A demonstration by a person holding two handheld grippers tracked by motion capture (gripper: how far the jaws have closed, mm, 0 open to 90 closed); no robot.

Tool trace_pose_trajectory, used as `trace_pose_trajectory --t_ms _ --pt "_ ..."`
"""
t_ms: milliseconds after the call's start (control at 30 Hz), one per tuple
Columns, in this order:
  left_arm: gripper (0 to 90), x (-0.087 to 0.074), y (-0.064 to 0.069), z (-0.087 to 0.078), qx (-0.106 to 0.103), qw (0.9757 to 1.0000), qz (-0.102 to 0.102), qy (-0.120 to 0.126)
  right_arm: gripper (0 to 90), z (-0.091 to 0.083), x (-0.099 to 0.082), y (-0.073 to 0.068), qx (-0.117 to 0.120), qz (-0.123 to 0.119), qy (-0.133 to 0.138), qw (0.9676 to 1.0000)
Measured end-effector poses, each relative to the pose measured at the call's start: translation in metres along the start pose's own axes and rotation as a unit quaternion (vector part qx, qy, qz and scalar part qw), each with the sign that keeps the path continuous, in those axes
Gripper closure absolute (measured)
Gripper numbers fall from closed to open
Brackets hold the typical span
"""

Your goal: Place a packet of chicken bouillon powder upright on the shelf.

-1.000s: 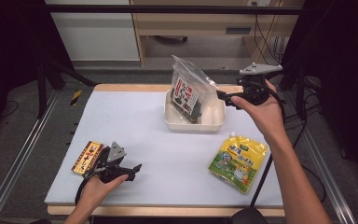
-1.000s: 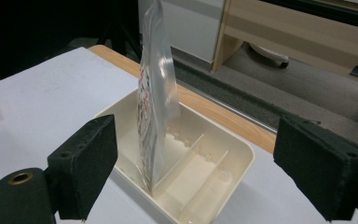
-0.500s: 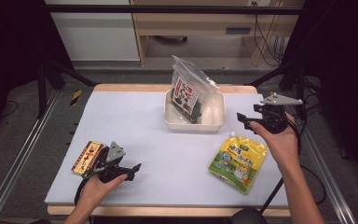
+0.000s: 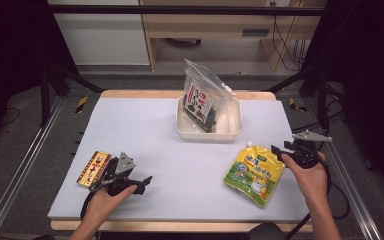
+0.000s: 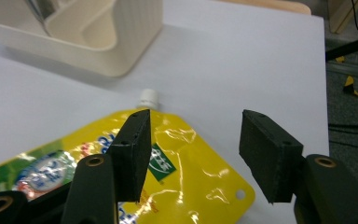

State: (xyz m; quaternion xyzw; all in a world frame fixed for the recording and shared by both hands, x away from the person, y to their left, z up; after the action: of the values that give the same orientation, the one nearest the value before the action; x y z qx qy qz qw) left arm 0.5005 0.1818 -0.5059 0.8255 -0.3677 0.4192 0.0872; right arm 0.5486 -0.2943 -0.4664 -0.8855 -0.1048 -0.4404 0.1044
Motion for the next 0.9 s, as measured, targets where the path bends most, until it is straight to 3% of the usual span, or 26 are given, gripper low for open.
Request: trace_pose_trajectory --t_ms 333,900 --pt "7.1 0.0 0.001 0.0 -0.002 1.0 0.003 -0.002 37.6 0.014 -0.025 0.025 -0.014 0.034 -0.018 0.9992" --pt "7.1 0.0 0.003 0.001 -0.003 1.0 0.004 -0.002 41.5 0.027 -0.047 0.031 0.013 0.062 -0.05 0.9968"
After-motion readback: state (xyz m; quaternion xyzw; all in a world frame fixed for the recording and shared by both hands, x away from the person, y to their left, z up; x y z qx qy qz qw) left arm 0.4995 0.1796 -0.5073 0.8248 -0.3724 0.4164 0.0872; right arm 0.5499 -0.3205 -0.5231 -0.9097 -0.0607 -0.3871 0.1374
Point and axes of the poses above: each handheld gripper's, and its own axes: z roughly forward along the jaws, x roughly out of its top, y roughly to its right, the point moved 8 cm from there along z, roughly forward along the jaws, and after that the axes turned 4 degrees about z, right-handed, at the moved point
